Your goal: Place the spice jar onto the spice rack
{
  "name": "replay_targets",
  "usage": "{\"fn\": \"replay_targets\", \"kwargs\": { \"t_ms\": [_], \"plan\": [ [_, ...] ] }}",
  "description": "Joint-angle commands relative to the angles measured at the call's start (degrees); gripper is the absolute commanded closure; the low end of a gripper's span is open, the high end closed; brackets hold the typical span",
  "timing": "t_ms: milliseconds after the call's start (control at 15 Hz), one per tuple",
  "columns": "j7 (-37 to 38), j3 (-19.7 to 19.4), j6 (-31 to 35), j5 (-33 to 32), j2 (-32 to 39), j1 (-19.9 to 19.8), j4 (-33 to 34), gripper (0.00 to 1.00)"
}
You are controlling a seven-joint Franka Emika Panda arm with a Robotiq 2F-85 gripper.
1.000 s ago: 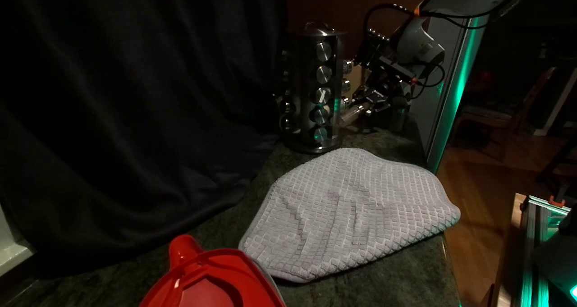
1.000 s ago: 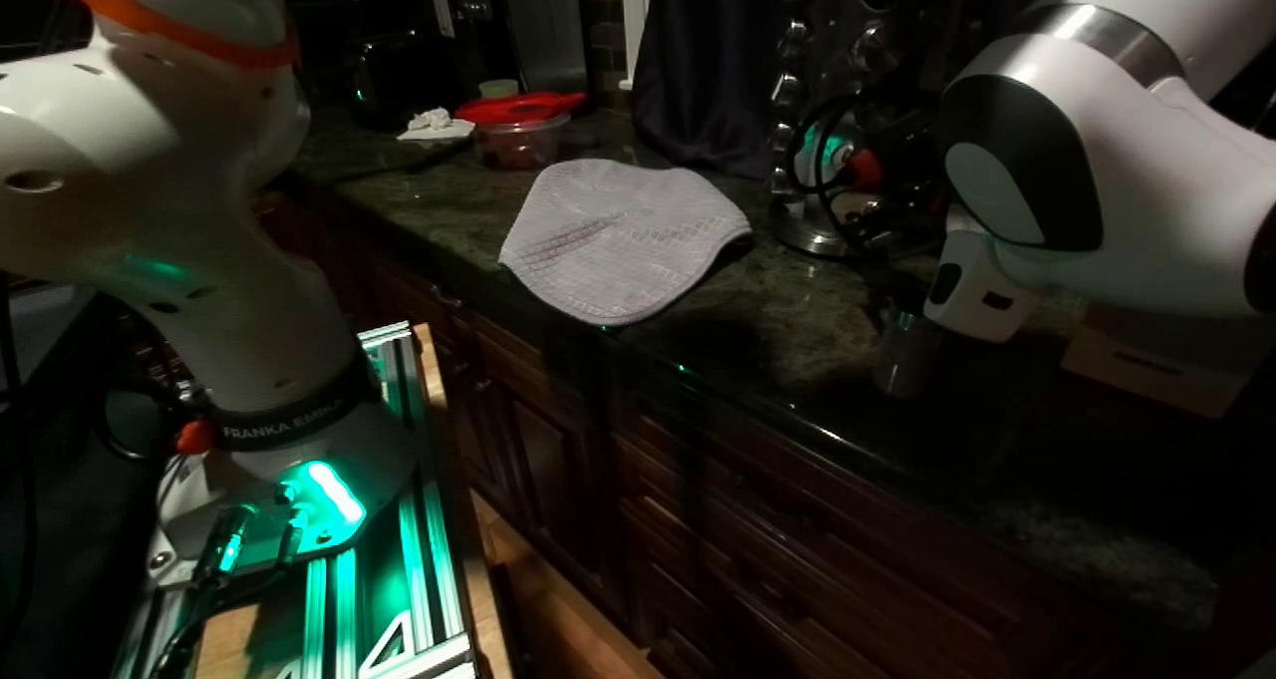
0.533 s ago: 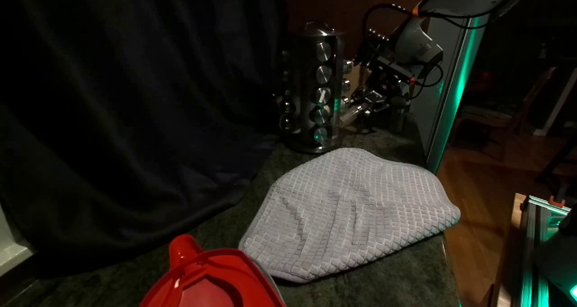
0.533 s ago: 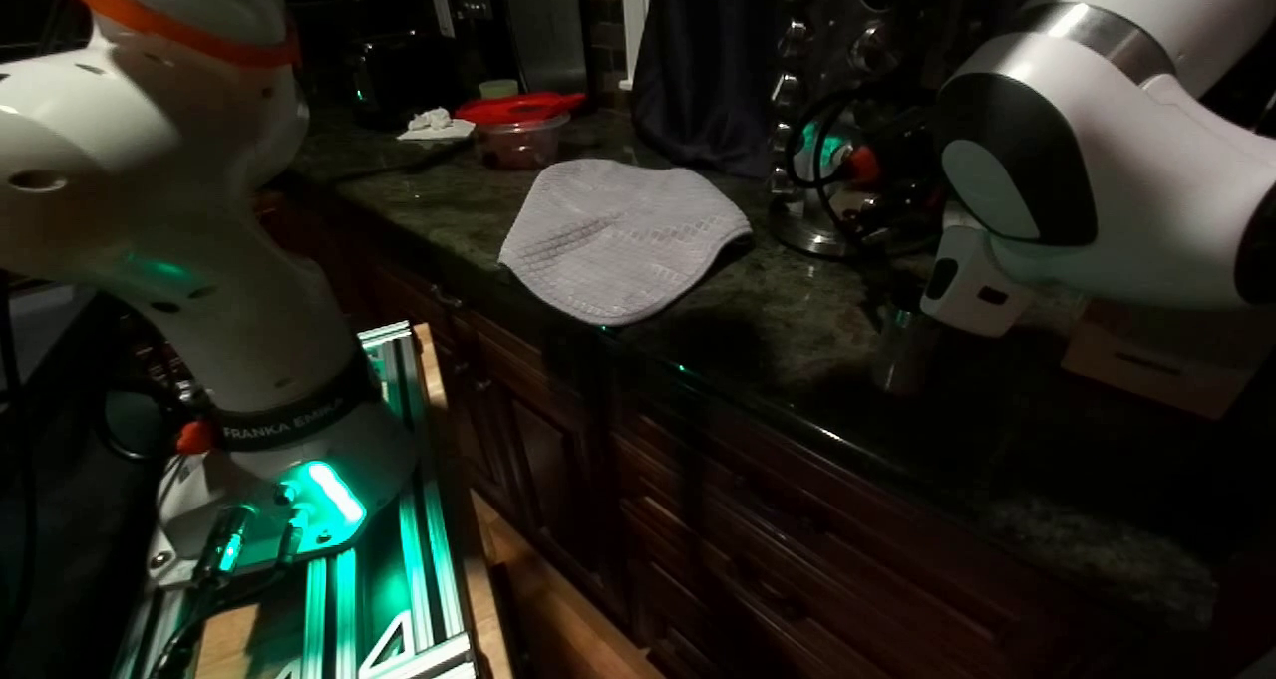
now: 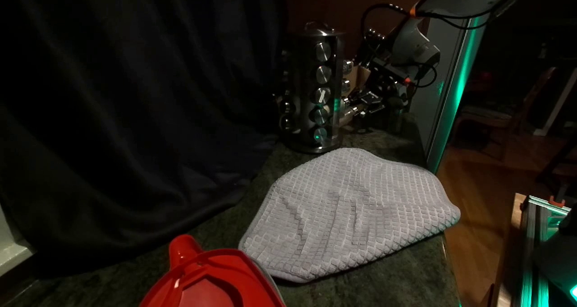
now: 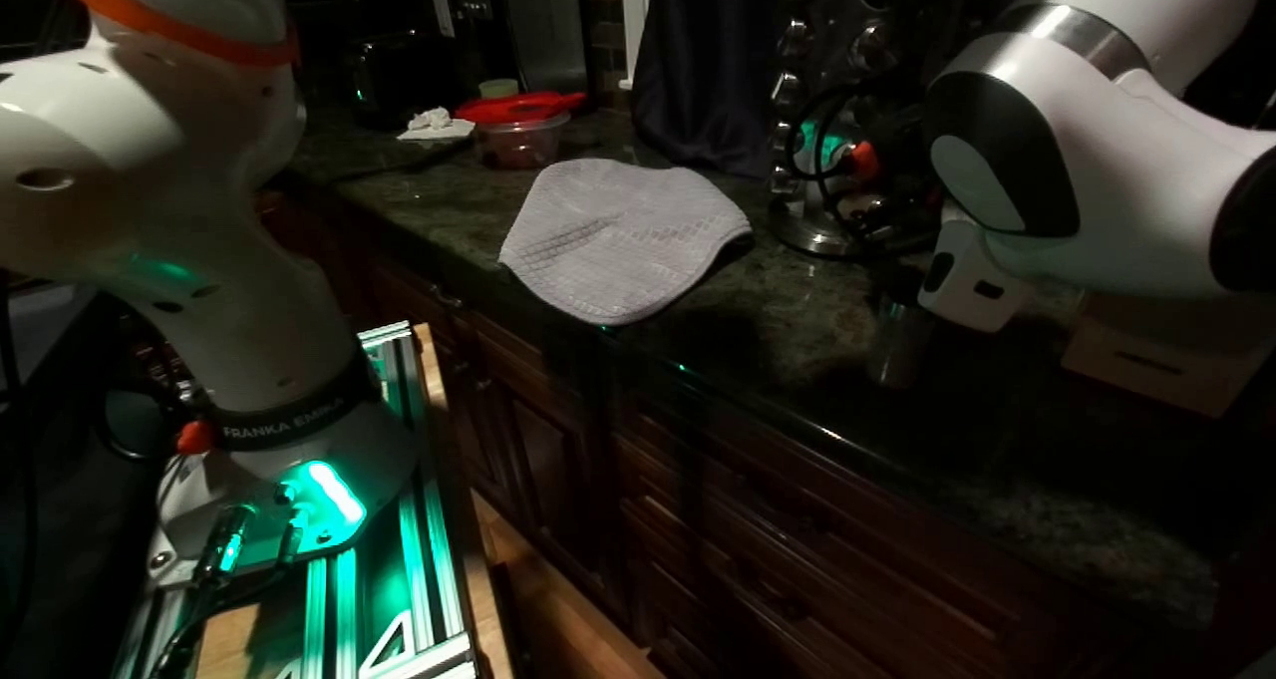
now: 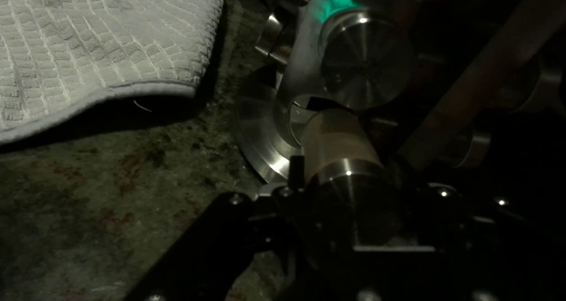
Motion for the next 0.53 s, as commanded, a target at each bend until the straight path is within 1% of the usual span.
{"fn": "replay_targets", "kwargs": {
  "t_ms": [0, 467],
  "plan": [
    [1.1, 0.1, 1.1, 2.1, -0.1, 0.5, -1.1, 0.76],
    [0.8, 0.1, -1.8, 1.3, -0.1, -0.3, -1.1, 0.76]
  ]
}}
